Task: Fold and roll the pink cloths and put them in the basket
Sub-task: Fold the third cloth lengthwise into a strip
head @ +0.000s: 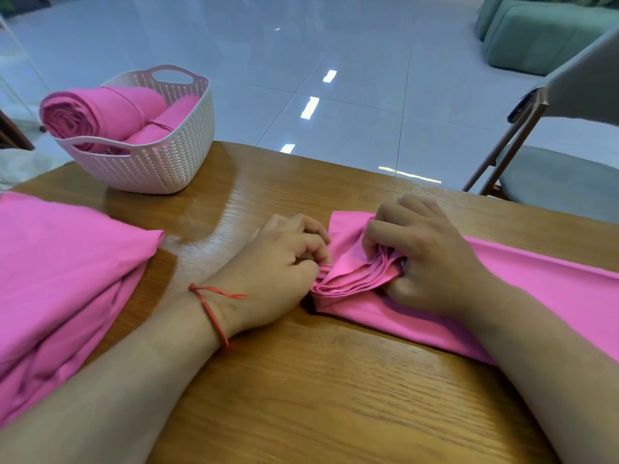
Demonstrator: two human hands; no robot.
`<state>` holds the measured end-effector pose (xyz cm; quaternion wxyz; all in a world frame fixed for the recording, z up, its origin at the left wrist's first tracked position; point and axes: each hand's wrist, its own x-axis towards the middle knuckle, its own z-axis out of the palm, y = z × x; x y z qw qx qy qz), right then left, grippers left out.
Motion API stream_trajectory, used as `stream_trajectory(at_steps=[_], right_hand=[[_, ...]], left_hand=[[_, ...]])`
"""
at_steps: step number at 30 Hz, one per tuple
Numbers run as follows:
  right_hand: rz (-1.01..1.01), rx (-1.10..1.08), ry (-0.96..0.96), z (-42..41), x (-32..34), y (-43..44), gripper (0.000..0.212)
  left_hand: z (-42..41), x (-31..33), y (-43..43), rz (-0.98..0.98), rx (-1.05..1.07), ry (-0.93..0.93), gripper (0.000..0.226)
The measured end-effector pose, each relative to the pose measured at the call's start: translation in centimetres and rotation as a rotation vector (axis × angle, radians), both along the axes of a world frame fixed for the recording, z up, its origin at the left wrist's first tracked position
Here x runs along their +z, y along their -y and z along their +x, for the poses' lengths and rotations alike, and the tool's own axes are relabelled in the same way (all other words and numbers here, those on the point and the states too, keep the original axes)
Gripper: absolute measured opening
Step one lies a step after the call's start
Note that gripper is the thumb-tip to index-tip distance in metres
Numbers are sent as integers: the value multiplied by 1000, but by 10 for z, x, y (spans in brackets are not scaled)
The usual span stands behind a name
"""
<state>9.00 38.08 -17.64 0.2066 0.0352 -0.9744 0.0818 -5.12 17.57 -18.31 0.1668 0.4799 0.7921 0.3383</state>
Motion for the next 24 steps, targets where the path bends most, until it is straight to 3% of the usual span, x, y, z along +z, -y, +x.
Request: stream_trajectory(at_steps=[6,8,11,14,19,21,24], right_hand=[[-17,2,-7,0,-1,-1,24],[-23,2,-8,0,-1,0,24],[-38,-3,-4,0,-1,-1,24],[-44,-2,1,1,-2,-2,24],[-58,6,2,1,-1,0,28],[-92,-4,-23,2,-1,0,41],[-244,-61,-138,2,1,0,79]], left_hand=[[-9,8,0,11,-34,217,18],[-14,9,4,158,10,276,19],[-28,5,12,468,244,377,30],[-32,4,14,488,404,338,36],[-11,10,10,367,278,192,25],[-5,12,9,379,188,43,24],[5,16,10,622,223,-74,26]])
